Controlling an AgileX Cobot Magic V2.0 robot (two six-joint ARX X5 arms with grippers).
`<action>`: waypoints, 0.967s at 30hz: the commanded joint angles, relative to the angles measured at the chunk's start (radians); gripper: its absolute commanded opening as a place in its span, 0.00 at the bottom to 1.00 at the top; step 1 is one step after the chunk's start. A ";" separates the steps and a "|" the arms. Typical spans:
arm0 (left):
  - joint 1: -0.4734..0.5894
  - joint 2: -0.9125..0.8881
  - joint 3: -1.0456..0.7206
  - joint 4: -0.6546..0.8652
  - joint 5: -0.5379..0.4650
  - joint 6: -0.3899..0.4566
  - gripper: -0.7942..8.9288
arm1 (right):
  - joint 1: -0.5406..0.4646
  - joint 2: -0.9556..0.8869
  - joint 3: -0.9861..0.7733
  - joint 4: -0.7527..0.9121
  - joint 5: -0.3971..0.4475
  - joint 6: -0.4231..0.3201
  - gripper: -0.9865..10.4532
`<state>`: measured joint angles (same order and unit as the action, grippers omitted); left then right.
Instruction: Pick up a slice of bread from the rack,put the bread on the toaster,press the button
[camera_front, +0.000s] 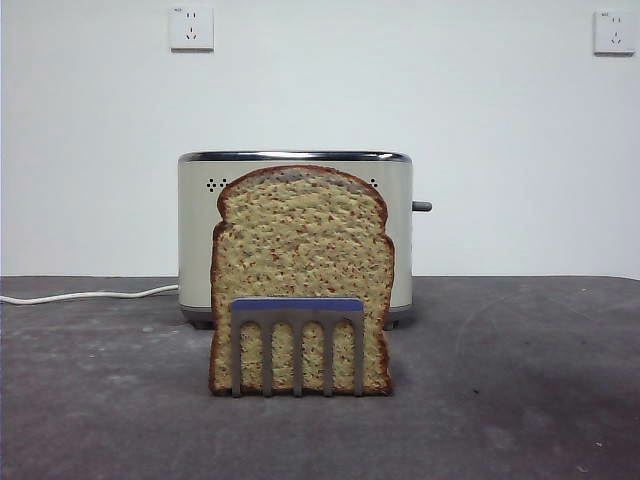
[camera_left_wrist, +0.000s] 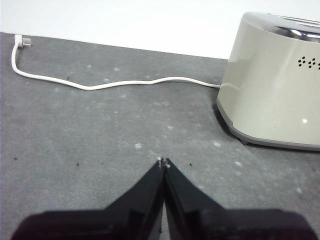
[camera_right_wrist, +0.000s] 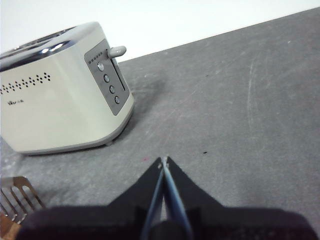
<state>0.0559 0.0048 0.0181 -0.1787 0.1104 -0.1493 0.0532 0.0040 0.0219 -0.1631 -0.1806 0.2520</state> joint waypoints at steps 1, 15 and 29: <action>-0.003 -0.003 -0.011 -0.004 0.002 -0.067 0.08 | 0.002 -0.003 -0.013 0.010 -0.002 0.057 0.08; -0.003 0.023 0.182 -0.039 0.138 -0.139 0.07 | 0.002 0.085 0.172 0.005 -0.004 0.168 0.08; -0.003 0.286 0.565 -0.234 0.431 0.012 0.07 | 0.003 0.464 0.642 -0.248 -0.249 -0.032 0.08</action>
<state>0.0551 0.2764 0.5610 -0.3988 0.5167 -0.2050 0.0532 0.4526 0.6281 -0.3878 -0.4213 0.2916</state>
